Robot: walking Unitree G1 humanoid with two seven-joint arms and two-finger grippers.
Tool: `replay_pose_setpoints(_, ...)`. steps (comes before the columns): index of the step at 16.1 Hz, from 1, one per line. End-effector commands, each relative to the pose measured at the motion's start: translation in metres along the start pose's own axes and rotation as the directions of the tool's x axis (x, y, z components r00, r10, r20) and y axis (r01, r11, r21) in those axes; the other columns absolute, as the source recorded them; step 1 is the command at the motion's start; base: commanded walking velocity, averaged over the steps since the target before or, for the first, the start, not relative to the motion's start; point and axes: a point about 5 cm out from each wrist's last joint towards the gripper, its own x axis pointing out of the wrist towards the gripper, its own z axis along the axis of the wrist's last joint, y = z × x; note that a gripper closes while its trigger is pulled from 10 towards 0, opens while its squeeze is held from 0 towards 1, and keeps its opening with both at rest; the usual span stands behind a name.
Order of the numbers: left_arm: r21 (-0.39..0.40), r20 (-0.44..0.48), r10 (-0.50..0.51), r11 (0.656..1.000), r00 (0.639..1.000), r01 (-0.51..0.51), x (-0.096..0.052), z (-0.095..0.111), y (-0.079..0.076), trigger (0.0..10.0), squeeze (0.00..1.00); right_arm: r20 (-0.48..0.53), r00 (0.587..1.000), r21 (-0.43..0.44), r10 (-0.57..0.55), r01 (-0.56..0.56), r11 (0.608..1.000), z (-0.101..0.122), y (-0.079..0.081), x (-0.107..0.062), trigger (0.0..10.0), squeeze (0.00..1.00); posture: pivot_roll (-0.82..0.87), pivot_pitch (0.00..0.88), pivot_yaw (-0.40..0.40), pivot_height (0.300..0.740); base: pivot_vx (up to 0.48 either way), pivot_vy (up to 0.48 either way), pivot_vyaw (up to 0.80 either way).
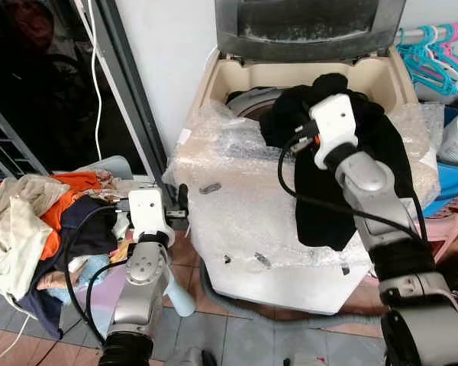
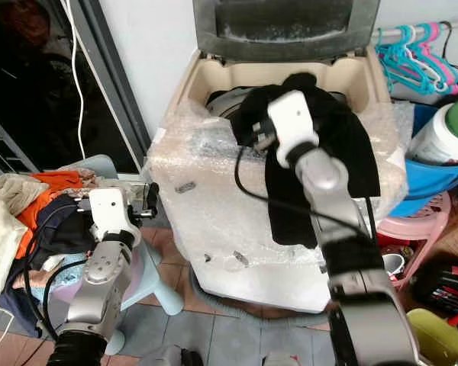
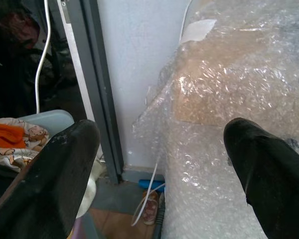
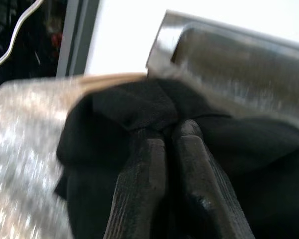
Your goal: Clothes washing
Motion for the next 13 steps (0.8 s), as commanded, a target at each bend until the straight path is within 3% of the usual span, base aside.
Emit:
replay_pose_setpoints(1, -0.012, -0.001, 0.006, 1.000, 1.000, -0.006, 0.002, 0.002, -0.003, 10.0, 0.00, 0.011, 1.000, -0.007, 0.028, -0.028, 1.000, 0.008, 0.006, 0.001, 10.0, 0.00, -0.12, 0.000, 0.113, 0.740, 0.000, 0.000, 0.00)
replay_pose_setpoints(5, -0.029, 0.007, 0.033, 0.999, 0.999, -0.033, -0.002, 0.003, 0.001, 10.0, 0.00, -0.022, 0.997, -0.040, 0.071, -0.071, 0.997, 0.004, 0.016, -0.005, 10.0, 0.00, -0.11, 0.000, 0.101, 0.740, 0.000, 0.000, 0.00)
replay_pose_setpoints(8, -0.021, 0.008, 0.027, 0.999, 1.000, -0.026, -0.003, 0.003, 0.002, 10.0, 0.00, 0.046, 0.994, -0.091, 0.099, -0.095, 0.991, 0.019, 0.017, 0.000, 10.0, 0.00, -0.10, 0.000, 0.097, 0.740, 0.000, 0.000, 0.70)
replay_pose_setpoints(13, -0.023, 0.013, 0.014, 1.000, 1.000, -0.014, -0.003, 0.003, 0.002, 10.0, 0.00, 0.087, 0.989, -0.088, 0.120, -0.112, 0.990, 0.038, 0.005, 0.014, 10.0, 0.00, -0.12, 0.000, 0.103, 0.740, 0.362, 0.000, 0.62)
